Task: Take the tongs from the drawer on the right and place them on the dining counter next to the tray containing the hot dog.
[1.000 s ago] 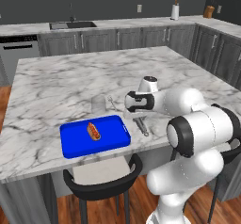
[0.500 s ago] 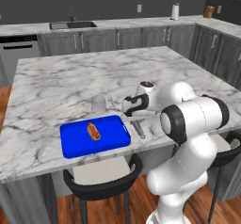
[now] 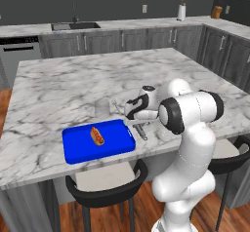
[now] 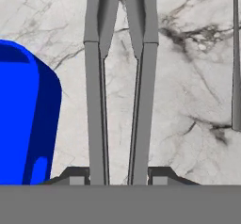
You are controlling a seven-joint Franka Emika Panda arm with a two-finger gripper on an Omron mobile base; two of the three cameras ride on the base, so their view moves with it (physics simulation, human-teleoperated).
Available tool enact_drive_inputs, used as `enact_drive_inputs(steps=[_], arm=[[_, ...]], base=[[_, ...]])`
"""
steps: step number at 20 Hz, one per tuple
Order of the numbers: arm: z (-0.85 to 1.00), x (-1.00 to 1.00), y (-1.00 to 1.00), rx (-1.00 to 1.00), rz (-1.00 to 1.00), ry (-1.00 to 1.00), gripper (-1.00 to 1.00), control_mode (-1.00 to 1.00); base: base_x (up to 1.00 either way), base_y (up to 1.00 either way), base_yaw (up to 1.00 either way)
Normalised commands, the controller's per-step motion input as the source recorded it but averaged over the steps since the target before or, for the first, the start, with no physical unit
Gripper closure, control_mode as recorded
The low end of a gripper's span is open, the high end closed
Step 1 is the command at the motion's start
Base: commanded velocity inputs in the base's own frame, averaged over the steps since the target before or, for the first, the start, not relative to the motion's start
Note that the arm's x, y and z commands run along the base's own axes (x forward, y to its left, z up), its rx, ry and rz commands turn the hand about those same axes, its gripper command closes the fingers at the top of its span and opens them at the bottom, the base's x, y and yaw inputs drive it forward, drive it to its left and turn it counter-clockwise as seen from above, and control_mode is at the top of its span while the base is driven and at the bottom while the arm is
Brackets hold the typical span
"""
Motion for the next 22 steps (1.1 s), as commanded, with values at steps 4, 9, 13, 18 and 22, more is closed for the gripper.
enact_drive_inputs(steps=[4,9,13,18,22], arm=[[-0.34,0.35,0.01,0.0,0.0,0.0,1.0,-1.0],[-0.41,0.21,0.03,0.0,0.0,0.0,1.0,-1.0],[-0.27,0.02,0.0,0.0,0.0,0.0,1.0,-1.0],[-0.28,0.24,0.0,0.0,0.0,0.0,1.0,-1.0],[-0.38,0.13,-0.04,0.0,0.05,0.01,1.0,-1.0]], base=[[0.0,0.0,0.0],[0.0,0.0,0.0],[0.0,0.0,0.0],[0.0,0.0,0.0],[0.0,0.0,0.0]])
